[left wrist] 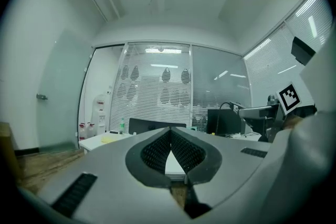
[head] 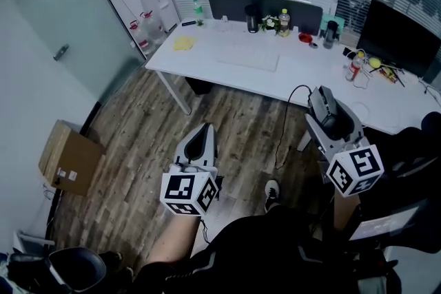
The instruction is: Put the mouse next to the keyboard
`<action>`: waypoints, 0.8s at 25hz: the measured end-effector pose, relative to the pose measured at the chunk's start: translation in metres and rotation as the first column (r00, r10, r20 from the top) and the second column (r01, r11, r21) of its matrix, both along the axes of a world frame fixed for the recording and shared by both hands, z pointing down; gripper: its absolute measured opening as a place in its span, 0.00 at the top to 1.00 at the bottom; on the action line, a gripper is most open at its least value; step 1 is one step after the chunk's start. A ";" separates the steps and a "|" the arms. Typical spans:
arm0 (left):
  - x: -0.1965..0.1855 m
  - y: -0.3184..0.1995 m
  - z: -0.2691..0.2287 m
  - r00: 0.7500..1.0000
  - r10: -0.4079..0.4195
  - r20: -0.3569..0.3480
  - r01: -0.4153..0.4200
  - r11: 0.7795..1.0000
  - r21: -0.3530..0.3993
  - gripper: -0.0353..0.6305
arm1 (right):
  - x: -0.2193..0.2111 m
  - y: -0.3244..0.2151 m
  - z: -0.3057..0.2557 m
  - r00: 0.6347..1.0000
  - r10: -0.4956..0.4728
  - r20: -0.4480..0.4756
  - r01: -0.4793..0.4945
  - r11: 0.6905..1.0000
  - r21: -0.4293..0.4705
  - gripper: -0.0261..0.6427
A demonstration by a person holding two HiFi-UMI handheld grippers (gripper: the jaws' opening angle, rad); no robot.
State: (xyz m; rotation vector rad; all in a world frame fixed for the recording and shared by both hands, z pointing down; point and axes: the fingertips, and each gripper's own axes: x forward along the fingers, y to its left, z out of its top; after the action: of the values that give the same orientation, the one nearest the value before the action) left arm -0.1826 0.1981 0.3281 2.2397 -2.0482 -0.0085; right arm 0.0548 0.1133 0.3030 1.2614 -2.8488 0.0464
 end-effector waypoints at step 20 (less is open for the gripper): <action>0.025 -0.192 -0.012 0.999 -0.017 0.051 0.018 0.999 -0.028 0.90 | 0.014 -0.194 -0.003 0.998 -0.053 0.025 0.053 0.999 -0.004 0.51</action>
State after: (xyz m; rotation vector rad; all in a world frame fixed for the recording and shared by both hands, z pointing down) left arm -0.1575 0.0057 0.3160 2.2276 -2.0794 0.0756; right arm 0.0687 -0.0805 0.2998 1.1915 -2.8999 0.0675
